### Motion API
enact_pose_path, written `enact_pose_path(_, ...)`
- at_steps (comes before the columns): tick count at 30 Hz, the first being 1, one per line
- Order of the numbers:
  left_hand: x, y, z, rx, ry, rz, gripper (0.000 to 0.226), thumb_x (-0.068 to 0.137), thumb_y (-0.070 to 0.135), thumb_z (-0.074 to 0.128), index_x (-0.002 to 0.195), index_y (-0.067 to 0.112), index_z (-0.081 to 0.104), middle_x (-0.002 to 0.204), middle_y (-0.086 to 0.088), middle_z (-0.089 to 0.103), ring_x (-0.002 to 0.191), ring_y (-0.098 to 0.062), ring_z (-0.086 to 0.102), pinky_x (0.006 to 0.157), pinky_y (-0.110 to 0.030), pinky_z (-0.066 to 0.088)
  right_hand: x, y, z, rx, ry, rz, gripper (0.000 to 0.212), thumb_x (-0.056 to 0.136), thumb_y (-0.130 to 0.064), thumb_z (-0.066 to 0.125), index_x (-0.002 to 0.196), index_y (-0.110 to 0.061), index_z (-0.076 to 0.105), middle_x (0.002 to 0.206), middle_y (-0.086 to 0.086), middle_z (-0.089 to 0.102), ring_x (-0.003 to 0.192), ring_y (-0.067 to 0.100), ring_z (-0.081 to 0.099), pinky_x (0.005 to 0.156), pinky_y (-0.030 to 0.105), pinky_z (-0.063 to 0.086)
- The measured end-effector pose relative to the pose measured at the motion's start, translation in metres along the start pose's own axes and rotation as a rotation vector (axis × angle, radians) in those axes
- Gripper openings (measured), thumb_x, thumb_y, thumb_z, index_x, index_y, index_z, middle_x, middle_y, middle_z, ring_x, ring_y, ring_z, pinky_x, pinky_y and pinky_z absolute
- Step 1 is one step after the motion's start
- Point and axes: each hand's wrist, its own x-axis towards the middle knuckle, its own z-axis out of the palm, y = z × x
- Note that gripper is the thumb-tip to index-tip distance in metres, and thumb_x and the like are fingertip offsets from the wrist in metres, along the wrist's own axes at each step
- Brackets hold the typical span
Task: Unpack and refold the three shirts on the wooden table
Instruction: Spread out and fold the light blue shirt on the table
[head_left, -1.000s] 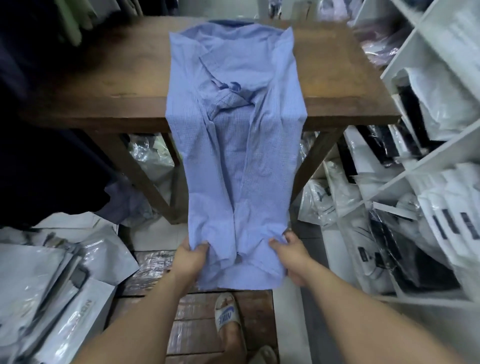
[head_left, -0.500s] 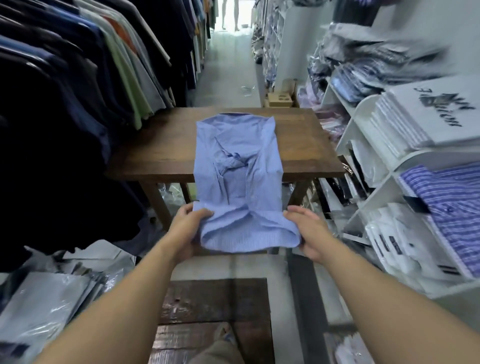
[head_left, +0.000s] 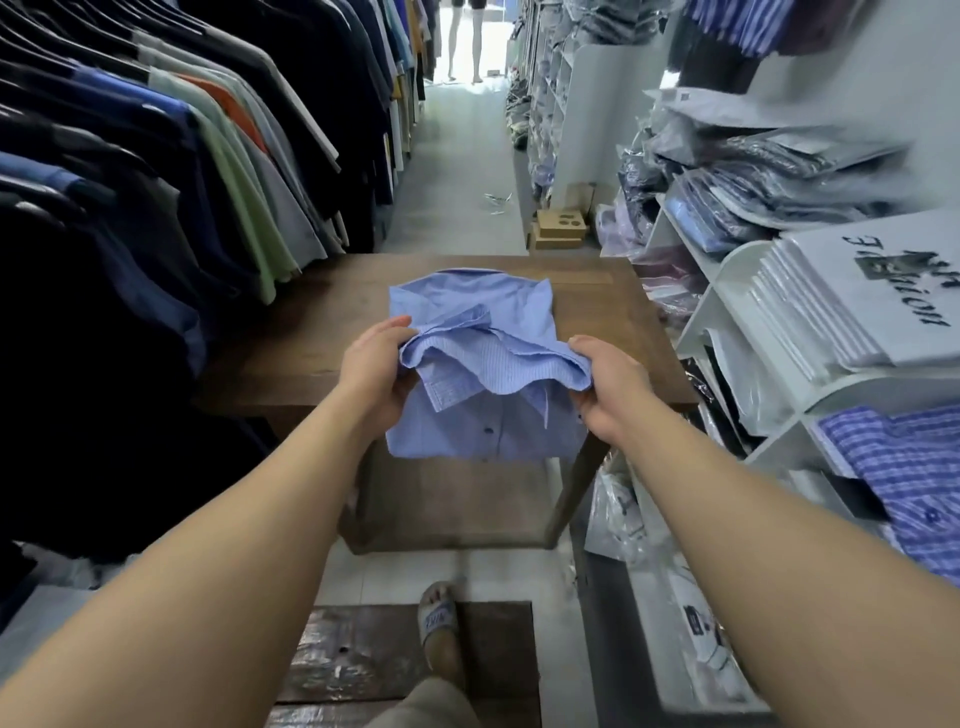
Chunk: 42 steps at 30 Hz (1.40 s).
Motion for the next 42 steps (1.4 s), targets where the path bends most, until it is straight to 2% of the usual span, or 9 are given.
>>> enact_pose_path(7, 0.126, 0.030, 0.032, -0.084, 0.060, -0.128, 0.025, 0.085, -0.007, 0.038, 0.076, 0.011, 0.053, 0.065, -0.001, 0.049, 0.054, -0.015, 0.049, 0.051, -0.021, 0.047, 0.124, -0.039, 0.058, -0.002, -0.007, 0.114, 0.010, 0.093, -0.001, 0.053, 0.089, -0.006, 0.061, 0.067, 0.004, 0.059, 0.051, 0.010, 0.061, 0.048, 0.020, 0.050)
enact_pose_path(12, 0.212, 0.045, 0.045, -0.054, 0.145, -0.251, 0.024, 0.100, 0.019, 0.039, 0.087, 0.012, 0.058, 0.084, -0.008, 0.062, 0.074, -0.022, 0.061, 0.064, -0.028, 0.057, 0.211, -0.041, 0.088, 0.033, -0.019, 0.272, 0.037, 0.102, -0.037, 0.054, 0.129, -0.011, 0.053, 0.115, 0.017, 0.065, 0.086, 0.029, 0.071, 0.069, 0.036, 0.061)
enact_pose_path(15, 0.243, 0.032, 0.035, 0.363, 0.317, -0.274, 0.033, 0.105, 0.022, 0.039, 0.107, -0.003, 0.060, 0.086, -0.014, 0.059, 0.068, -0.032, 0.059, 0.055, -0.032, 0.048, 0.244, -0.025, 0.085, -0.448, 0.168, 0.179, 0.043, 0.100, -0.034, 0.056, 0.127, -0.001, 0.057, 0.106, 0.012, 0.063, 0.081, 0.032, 0.070, 0.069, 0.037, 0.057)
enact_pose_path(18, 0.256, 0.017, 0.027, 0.774, 0.334, -0.199, 0.023, 0.098, 0.022, 0.052, 0.087, 0.005, 0.061, 0.071, -0.009, 0.056, 0.069, -0.031, 0.055, 0.057, -0.029, 0.040, 0.260, -0.015, 0.073, -1.004, 0.245, -0.026, 0.035, 0.093, -0.026, 0.062, 0.121, -0.004, 0.061, 0.106, 0.009, 0.065, 0.100, 0.029, 0.064, 0.080, 0.029, 0.044)
enact_pose_path(21, 0.267, 0.009, 0.029, 0.964, 0.271, -0.194, 0.023, 0.092, 0.027, 0.062, 0.079, 0.007, 0.060, 0.067, -0.004, 0.056, 0.068, -0.028, 0.056, 0.057, -0.029, 0.041, 0.266, -0.009, 0.070, -1.215, 0.129, -0.034, 0.042, 0.091, -0.031, 0.067, 0.128, -0.013, 0.058, 0.119, 0.007, 0.063, 0.109, 0.027, 0.060, 0.081, 0.028, 0.041)
enact_pose_path(24, 0.275, 0.005, 0.036, 0.979, 0.269, -0.191, 0.036, 0.088, 0.037, 0.071, 0.107, 0.008, 0.064, 0.099, -0.008, 0.067, 0.099, -0.033, 0.064, 0.081, -0.037, 0.054, 0.276, -0.003, 0.075, -1.337, 0.076, -0.104, 0.044, 0.086, -0.041, 0.071, 0.120, -0.016, 0.060, 0.115, 0.005, 0.061, 0.103, 0.027, 0.061, 0.074, 0.029, 0.040)
enact_pose_path(31, 0.281, 0.008, 0.045, 0.939, 0.331, -0.124, 0.016, 0.095, 0.021, 0.058, 0.084, 0.009, 0.057, 0.076, -0.005, 0.057, 0.080, -0.030, 0.057, 0.060, -0.031, 0.039, 0.295, -0.007, 0.086, -0.957, 0.080, 0.039, 0.041, 0.084, -0.015, 0.071, 0.060, -0.018, 0.038, 0.060, 0.000, 0.041, 0.060, 0.021, 0.039, 0.052, 0.027, 0.027)
enact_pose_path(35, 0.278, 0.014, 0.052, 0.754, 0.222, -0.074, 0.029, 0.104, 0.023, 0.049, 0.131, 0.013, 0.051, 0.108, 0.001, 0.056, 0.101, -0.022, 0.054, 0.084, -0.030, 0.037, 0.300, -0.020, 0.088, -0.647, -0.026, 0.228, 0.014, 0.089, -0.018, 0.064, 0.096, -0.007, 0.063, 0.094, 0.013, 0.069, 0.083, 0.031, 0.068, 0.074, 0.039, 0.054)
enact_pose_path(42, 0.285, 0.028, 0.042, 0.510, 0.203, -0.193, 0.038, 0.090, 0.035, 0.076, 0.115, 0.015, 0.057, 0.098, 0.006, 0.062, 0.080, -0.009, 0.058, 0.069, -0.030, 0.048, 0.311, -0.035, 0.079, -0.489, -0.145, 0.390, 0.048, 0.082, -0.006, 0.081, 0.125, -0.011, 0.058, 0.114, 0.013, 0.072, 0.096, 0.033, 0.073, 0.083, 0.049, 0.060)
